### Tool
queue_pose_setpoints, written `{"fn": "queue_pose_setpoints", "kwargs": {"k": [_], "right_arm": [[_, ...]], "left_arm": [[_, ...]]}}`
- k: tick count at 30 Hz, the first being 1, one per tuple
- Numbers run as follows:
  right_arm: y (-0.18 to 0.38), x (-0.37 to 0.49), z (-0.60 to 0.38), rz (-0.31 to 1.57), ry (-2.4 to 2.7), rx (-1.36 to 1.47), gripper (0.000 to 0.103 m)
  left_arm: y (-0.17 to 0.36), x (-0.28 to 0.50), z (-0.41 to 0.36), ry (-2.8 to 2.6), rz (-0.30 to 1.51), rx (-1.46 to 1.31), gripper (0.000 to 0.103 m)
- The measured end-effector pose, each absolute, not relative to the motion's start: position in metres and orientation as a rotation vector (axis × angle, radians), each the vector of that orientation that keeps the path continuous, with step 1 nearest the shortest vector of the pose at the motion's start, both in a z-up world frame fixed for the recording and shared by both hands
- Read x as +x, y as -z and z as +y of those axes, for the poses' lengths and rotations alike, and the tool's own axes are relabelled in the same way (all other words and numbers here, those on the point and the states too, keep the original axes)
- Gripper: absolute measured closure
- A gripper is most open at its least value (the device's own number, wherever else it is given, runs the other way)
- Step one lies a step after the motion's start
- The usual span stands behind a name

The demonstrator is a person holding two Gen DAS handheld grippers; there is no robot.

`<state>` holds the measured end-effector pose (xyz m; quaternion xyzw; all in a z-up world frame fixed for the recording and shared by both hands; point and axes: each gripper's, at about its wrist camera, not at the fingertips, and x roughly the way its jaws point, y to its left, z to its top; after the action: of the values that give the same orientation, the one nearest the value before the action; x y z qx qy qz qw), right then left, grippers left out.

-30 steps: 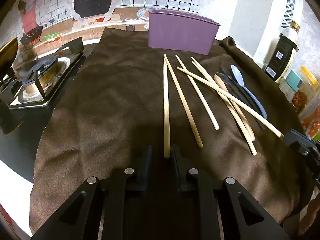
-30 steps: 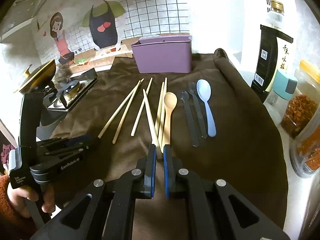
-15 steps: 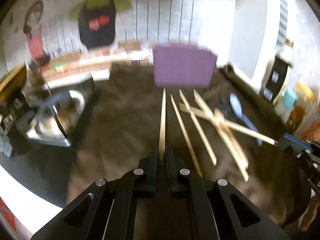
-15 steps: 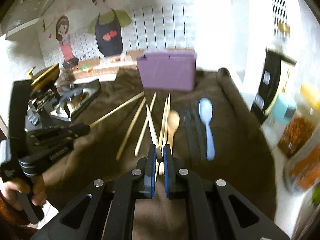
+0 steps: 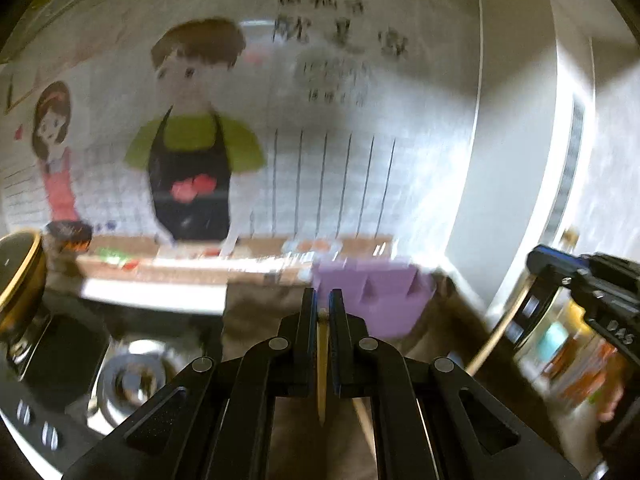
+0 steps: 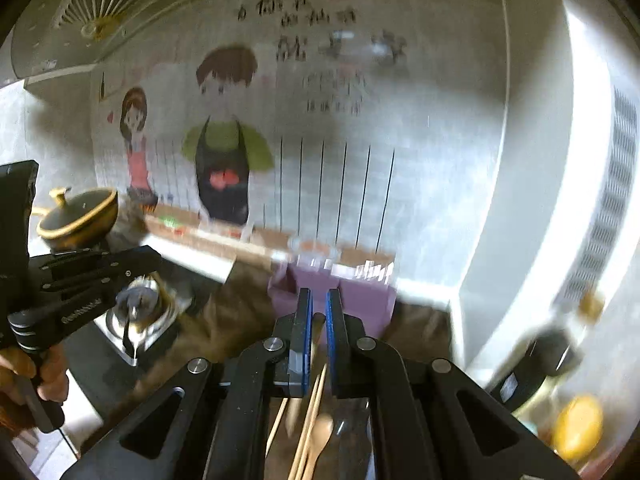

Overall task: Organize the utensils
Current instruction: 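Lift the chopsticks and carry both tools over the purple utensil holder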

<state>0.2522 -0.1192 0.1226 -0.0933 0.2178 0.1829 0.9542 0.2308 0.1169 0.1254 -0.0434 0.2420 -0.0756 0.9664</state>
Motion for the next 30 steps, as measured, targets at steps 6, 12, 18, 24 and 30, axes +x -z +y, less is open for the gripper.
{"fn": "queue_pose_setpoints", "kwargs": {"k": [6, 12, 18, 24, 30], "right_arm": [[-0.213, 0.279, -0.11, 0.335, -0.316, -0.238, 0.097], [-0.25, 0.309, -0.108, 0.285, -0.263, -0.227, 0.097], [-0.254, 0.346, -0.102, 0.257, -0.23, -0.225, 0.097], [-0.233, 0.38, -0.105, 0.288, -0.214, -0.215, 0.097], [-0.186, 0.418, -0.111, 0.38, -0.206, -0.189, 0.096]], "left_arm": [[-0.214, 0.263, 0.127, 0.251, 0.41, -0.134, 0.097], [-0.257, 0.294, 0.117, 0.27, 0.291, -0.11, 0.097], [-0.263, 0.336, 0.097, 0.277, 0.252, -0.109, 0.098], [-0.229, 0.383, 0.083, 0.281, 0.277, -0.128, 0.098], [-0.179, 0.426, 0.075, 0.276, 0.373, -0.128, 0.097]]}}
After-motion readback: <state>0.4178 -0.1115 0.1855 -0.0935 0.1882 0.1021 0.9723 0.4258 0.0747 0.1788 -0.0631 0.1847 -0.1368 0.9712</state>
